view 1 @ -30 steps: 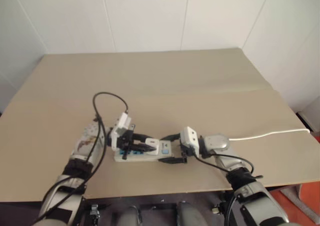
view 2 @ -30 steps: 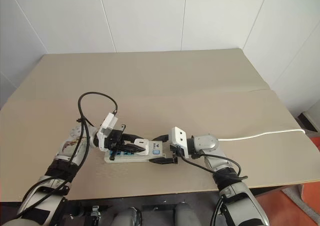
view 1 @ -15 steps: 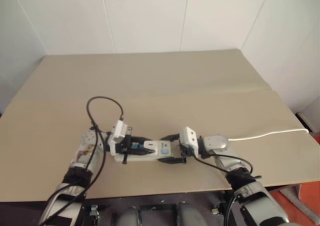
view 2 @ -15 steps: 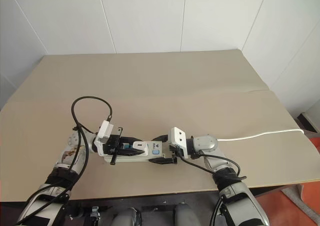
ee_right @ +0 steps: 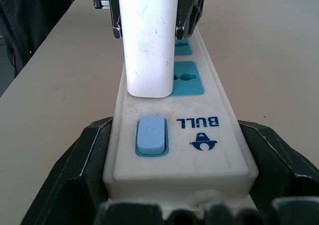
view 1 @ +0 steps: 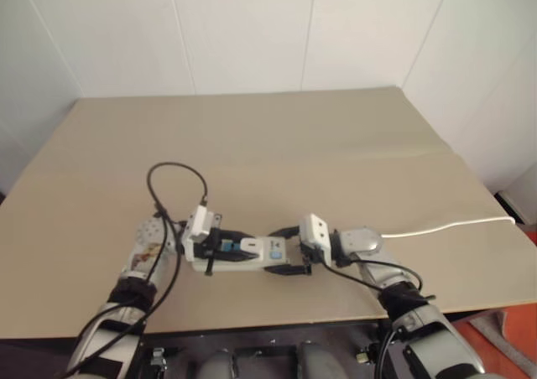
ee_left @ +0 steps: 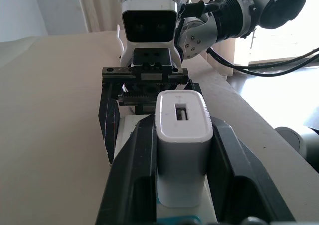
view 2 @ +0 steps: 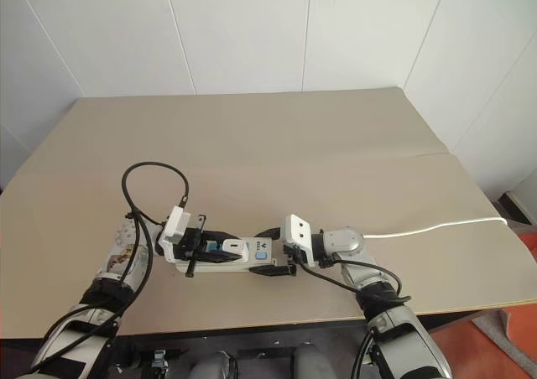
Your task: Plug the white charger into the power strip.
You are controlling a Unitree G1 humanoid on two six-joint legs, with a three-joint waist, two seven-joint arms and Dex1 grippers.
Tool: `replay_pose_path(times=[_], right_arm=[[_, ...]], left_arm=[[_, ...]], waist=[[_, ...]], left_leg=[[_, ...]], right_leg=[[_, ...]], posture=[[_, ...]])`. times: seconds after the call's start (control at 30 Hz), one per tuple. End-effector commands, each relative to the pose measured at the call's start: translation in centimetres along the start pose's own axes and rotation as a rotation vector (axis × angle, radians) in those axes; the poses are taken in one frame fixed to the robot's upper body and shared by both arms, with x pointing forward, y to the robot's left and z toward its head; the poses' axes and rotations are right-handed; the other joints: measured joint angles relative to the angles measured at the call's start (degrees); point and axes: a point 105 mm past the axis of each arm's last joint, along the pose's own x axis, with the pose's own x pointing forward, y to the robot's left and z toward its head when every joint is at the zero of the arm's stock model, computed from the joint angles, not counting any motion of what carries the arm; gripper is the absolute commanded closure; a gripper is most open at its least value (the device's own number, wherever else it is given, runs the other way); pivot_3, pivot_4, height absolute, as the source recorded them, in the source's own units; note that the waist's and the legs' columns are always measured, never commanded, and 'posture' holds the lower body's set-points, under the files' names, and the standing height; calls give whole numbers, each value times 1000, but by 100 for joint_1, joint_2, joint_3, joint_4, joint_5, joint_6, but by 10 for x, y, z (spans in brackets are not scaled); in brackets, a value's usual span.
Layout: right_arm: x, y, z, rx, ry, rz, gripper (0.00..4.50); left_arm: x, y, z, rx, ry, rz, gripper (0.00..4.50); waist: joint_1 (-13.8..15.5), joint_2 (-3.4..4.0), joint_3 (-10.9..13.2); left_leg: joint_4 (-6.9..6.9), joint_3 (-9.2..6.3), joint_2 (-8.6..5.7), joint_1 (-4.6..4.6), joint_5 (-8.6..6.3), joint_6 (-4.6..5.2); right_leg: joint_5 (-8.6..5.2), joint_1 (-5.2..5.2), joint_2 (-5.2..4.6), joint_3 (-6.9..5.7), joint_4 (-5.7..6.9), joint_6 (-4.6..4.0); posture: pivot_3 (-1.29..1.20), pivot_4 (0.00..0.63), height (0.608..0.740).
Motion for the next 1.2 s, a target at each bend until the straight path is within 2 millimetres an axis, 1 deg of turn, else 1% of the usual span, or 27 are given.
replay_pose_path(times=[0.03,0.2,0.27,0.3,0.43,0.57,0.6,0.73,0.83,0.9,0.93,0.97,1.0,1.1,1.17,1.2], right_arm=[[-5,5,-7,-6,39,26,1075],[-5,5,-7,-9,39,27,1075],[-4,5,-7,-9,39,26,1075],[-4,4,-7,-10,40,26,1075],[-4,4,-7,-10,40,26,1075],[-4,3,-7,-9,41,26,1075],[-5,3,-7,-9,41,26,1075],[-5,3,-7,-3,41,29,1075],[-6,1,-7,24,38,18,1075],[-6,-3,-6,14,40,-9,360],[-6,-4,-6,8,41,-16,125],[-8,-4,-3,1,35,-9,29],[-9,-4,-1,-4,29,-7,29],[-24,-9,7,-37,23,-24,29],[-40,-12,12,-67,30,-49,29],[-51,-14,17,-83,33,-63,29]], left_arm=[[-30,-10,-44,-187,163,115,3501],[-30,-7,-41,-203,135,134,3501],[-30,-5,-36,-208,106,142,2744],[-29,-4,-35,-202,95,141,2563],[-28,-6,-28,-151,66,124,1326],[-30,-9,-22,-134,63,78,118],[-31,-9,-18,-133,61,67,52],[-39,-9,-3,-140,60,48,52],[-48,1,8,-120,66,92,52],[-58,8,14,-86,76,142,0],[-60,10,16,-78,78,154,0],[-67,12,21,-74,75,173,0],[-72,14,25,-74,72,187,0],[-94,18,39,-62,73,243,0],[-107,17,47,-55,71,278,0],[-114,16,52,-52,73,293,0]], waist=[[0,2,-2],[0,2,-2],[-10,3,-2],[-9,2,-2],[19,10,-7],[29,11,-7],[25,11,-7],[9,10,-6],[15,7,-4],[22,0,0],[27,-3,2],[23,-4,2],[20,-4,2],[32,-5,4],[64,-4,9],[81,-4,11]], left_leg=[[-1,0,0,1,0,0],[-1,-2,1,8,0,0],[-4,-2,1,15,0,0],[-7,-2,1,18,0,0],[-43,-1,-2,36,0,0],[-70,0,-2,34,0,0],[-74,1,-2,34,0,0],[-79,1,-1,23,-1,0],[-80,-1,0,9,-1,0],[-79,-1,-1,-4,-1,0],[-79,-1,-1,-10,-1,0],[-78,0,-1,-28,-1,0],[-76,0,0,-53,0,1],[-76,-5,0,-90,0,1],[-76,-5,-4,-111,0,1],[-76,-4,-10,-123,0,1]], right_leg=[[0,2,0,0,-2,0],[0,14,0,0,-4,0],[-1,20,1,0,-7,1],[-1,22,1,1,-9,1],[-1,35,-1,4,-39,1],[1,41,-6,0,-79,-1],[2,41,-7,0,-84,-3],[3,35,-9,0,-91,-5],[3,22,-10,-3,-91,-5],[4,6,-10,-4,-89,-6],[6,-2,-10,-4,-88,-9],[9,-23,-10,-4,-85,-15],[26,-50,-9,-3,-82,-42],[28,-75,-9,-12,-84,-46],[28,-92,-15,-14,-88,-45],[28,-104,-24,-14,-89,-45]], posture=[[0,150,740],[0,150,740],[0,150,740],[0,150,740],[0,150,740],[0,150,740],[0,150,740],[0,150,740],[0,150,740],[0,150,740],[0,150,740],[0,150,740],[0,150,740],[0,150,740],[0,150,740],[0,150,740]])
